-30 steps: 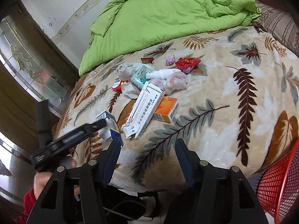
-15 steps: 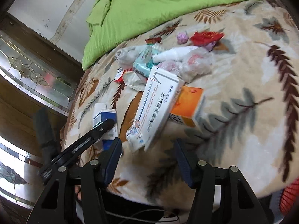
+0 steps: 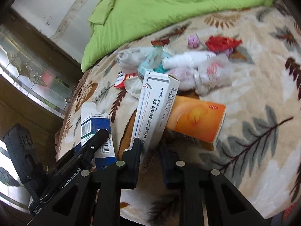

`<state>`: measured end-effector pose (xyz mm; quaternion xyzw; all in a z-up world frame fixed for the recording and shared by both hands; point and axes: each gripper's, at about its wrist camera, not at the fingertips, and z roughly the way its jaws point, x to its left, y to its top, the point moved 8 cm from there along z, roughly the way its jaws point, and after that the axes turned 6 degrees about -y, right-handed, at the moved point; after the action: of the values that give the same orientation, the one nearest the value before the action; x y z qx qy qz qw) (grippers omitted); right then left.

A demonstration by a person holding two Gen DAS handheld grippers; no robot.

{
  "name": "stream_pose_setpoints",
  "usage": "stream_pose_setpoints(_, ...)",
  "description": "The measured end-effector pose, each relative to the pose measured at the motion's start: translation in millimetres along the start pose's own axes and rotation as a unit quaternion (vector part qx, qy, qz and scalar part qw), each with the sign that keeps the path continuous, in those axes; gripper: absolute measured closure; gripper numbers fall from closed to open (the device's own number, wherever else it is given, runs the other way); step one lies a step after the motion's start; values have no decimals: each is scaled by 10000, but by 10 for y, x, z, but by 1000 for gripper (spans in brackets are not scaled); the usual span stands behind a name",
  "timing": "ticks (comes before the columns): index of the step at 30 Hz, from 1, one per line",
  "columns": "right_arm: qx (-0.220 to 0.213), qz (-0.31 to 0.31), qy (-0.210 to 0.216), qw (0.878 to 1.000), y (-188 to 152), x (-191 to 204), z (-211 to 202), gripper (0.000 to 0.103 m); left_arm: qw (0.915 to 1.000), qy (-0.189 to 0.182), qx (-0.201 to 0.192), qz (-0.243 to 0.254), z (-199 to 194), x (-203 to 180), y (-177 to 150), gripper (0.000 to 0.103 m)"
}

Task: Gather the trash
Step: 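Grasp the white barcode box with the left tool while the right tool grasps the long white box, then carry both boxes over the red wastebasket and open both tools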

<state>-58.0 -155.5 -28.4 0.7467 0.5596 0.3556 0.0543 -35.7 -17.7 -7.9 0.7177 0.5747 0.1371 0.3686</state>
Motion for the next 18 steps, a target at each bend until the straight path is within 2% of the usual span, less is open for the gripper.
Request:
stream_pose_setpoints(6,-212,-118,-51,9997,1,-27,-212,89,9995,42,-147,271,-106,-116,15,68)
stream_pose_setpoints(18,-504,-73,-10,9987,-21,-116,-613,89,9948,248,-427,896,-339,-418,70,68)
